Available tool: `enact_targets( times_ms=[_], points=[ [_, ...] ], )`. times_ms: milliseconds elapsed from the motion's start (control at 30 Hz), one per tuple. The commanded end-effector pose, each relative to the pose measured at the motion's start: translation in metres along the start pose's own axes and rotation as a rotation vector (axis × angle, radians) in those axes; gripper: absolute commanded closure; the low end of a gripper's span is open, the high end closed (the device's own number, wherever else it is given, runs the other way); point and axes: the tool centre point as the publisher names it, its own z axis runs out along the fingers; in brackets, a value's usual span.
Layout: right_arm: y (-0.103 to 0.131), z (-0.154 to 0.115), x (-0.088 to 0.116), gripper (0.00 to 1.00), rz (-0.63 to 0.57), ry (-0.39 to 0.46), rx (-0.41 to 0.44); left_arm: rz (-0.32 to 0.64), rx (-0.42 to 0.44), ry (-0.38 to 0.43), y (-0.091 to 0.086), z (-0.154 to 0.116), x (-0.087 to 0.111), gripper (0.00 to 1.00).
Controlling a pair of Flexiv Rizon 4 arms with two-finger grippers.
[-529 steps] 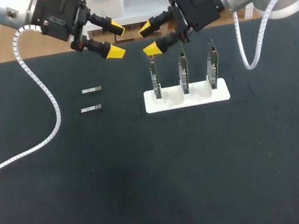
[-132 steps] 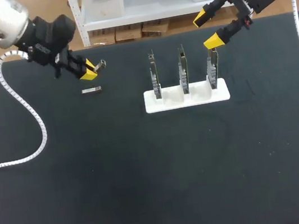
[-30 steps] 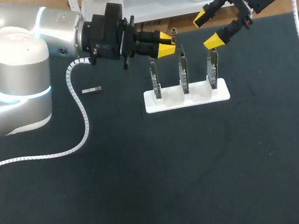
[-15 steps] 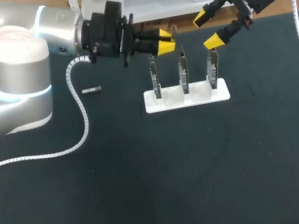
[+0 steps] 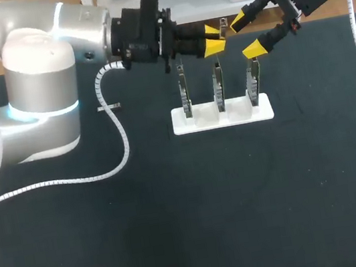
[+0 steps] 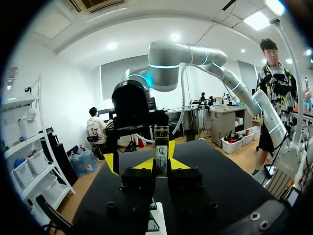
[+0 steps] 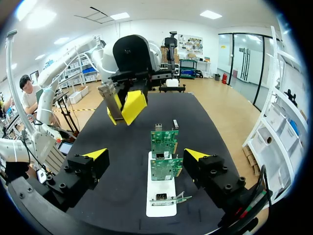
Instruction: Pick up the optical module with the left hand, and insert it into the network port with the right hand.
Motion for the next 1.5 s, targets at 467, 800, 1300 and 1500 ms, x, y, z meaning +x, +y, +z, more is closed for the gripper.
enact_targets(
  times_ms=[467, 800, 1300, 1500],
  points=[
    [0.001, 0.000, 0.000, 0.00, 0.001, 0.001, 0.002, -0.044, 0.020, -0.048, 0.030, 0.010, 0.039, 1.00],
    [0.001, 0.000, 0.000, 0.00, 0.001, 0.001, 0.002, -0.040, 0.035, -0.053, 0.038, 0.007, 0.043, 1.00],
    [0.001, 0.000, 0.000, 0.00, 0.001, 0.001, 0.002, -0.021, -0.060, -0.053, 0.025, 0.008, 0.045, 1.00],
    [0.001, 0.000, 0.000, 0.00, 0.001, 0.001, 0.002, -0.018, -0.076, -0.046, 0.024, 0.008, 0.042, 1.00]
  ],
)
